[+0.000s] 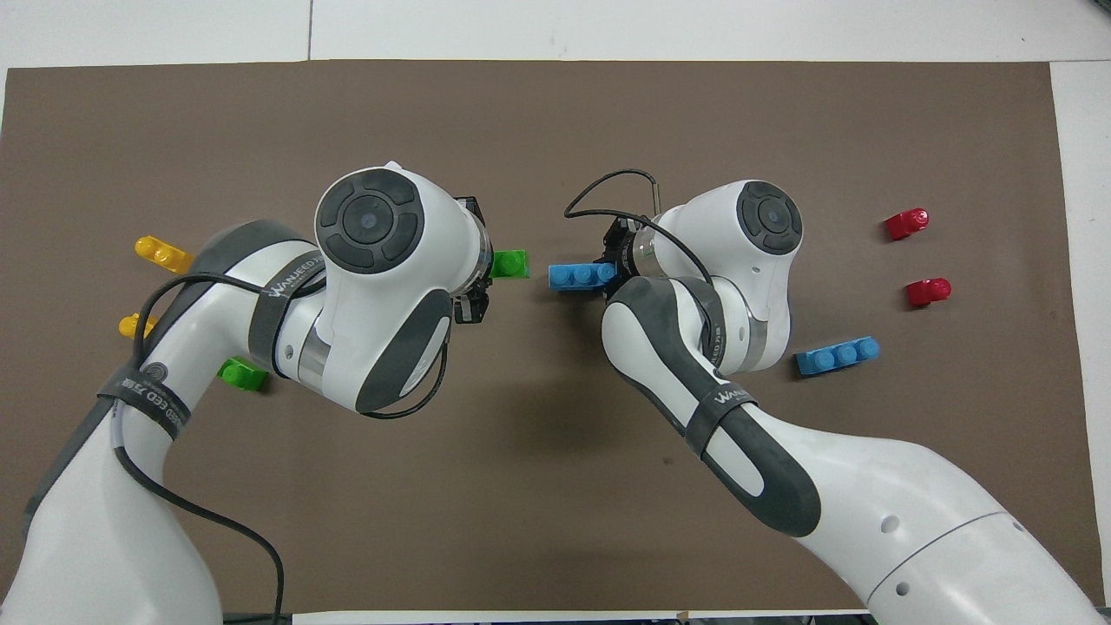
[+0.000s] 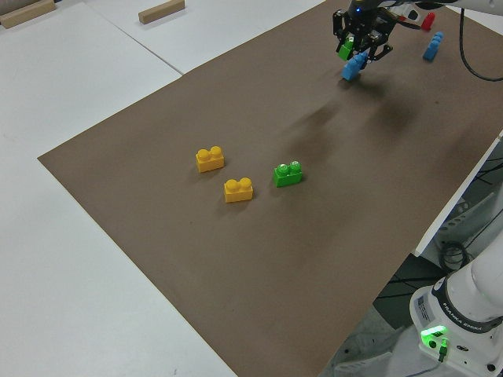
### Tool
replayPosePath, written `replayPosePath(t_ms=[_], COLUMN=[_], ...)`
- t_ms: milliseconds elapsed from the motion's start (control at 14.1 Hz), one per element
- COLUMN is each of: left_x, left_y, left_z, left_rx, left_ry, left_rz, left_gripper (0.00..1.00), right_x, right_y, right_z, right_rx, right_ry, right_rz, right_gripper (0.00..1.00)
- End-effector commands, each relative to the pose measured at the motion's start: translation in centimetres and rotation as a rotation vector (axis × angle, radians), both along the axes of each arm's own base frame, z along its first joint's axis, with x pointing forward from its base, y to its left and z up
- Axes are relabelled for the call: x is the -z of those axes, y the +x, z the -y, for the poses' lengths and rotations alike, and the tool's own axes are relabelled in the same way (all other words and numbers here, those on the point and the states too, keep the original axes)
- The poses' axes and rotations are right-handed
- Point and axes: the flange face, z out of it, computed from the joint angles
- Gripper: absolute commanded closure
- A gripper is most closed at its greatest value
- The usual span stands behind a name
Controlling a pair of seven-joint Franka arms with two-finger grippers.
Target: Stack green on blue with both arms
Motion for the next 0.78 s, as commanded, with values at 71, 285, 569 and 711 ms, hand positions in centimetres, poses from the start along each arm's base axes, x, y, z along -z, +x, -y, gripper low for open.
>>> replayPosePath(t_ms=[71,285,569,711], left_x=[2.8,4.3,5.0,5.1], left_y=[-0.1,-0.3,-0.3,-1.1], left_z=[3.2,5.1,5.3,6.4], left_rx=[-0.025,-0.031,-0.028,-0.009], left_ry=[0.027,0.038,0.042,0.040], left_rz=[0.028,0.042,0.036,0.037], left_gripper=[1.00,1.00,1.00,1.00], right_x=[0.3,0.8,1.0,1.5], right_y=[-1.4,-1.6,-1.6,-1.8], right_z=[0.5,0.8,0.9,1.2], right_rx=[0.007,0.012,0.013,0.024], right_ry=[0.072,0.075,0.072,0.064], right_rz=[0.003,0.013,0.017,0.025], right_gripper=[1.00,1.00,1.00,1.00])
